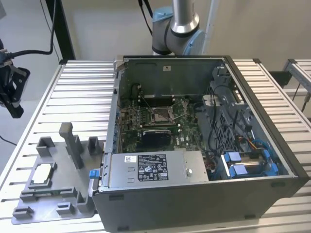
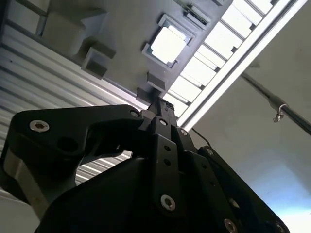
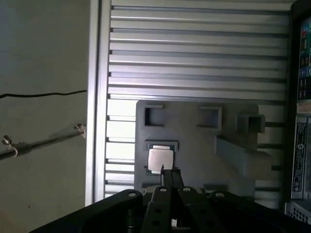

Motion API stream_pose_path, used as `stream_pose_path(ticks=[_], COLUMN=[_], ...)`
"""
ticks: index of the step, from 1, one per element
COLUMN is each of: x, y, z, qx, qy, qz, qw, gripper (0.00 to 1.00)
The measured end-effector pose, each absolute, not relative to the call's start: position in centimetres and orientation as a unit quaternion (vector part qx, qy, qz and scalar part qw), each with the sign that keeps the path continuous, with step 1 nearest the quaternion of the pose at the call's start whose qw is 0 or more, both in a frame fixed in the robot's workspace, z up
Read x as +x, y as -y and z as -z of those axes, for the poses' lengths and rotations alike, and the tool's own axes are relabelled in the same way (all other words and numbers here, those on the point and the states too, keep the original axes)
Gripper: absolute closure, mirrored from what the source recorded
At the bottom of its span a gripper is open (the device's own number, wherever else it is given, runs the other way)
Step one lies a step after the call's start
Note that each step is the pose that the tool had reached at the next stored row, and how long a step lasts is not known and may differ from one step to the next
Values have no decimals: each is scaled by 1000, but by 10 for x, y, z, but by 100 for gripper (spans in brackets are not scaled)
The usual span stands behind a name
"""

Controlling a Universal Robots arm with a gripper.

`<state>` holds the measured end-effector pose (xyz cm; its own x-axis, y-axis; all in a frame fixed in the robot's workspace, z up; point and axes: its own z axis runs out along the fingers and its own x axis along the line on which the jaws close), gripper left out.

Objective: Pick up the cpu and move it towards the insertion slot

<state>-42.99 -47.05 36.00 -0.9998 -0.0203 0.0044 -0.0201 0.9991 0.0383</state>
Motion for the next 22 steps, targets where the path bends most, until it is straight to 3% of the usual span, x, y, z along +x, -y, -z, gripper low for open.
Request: stream_pose_path(ticks=[22], x=[-429], y=[472], z=[-360], qx=[12], qy=[1000], qz=[19], qw=[2], gripper=[100])
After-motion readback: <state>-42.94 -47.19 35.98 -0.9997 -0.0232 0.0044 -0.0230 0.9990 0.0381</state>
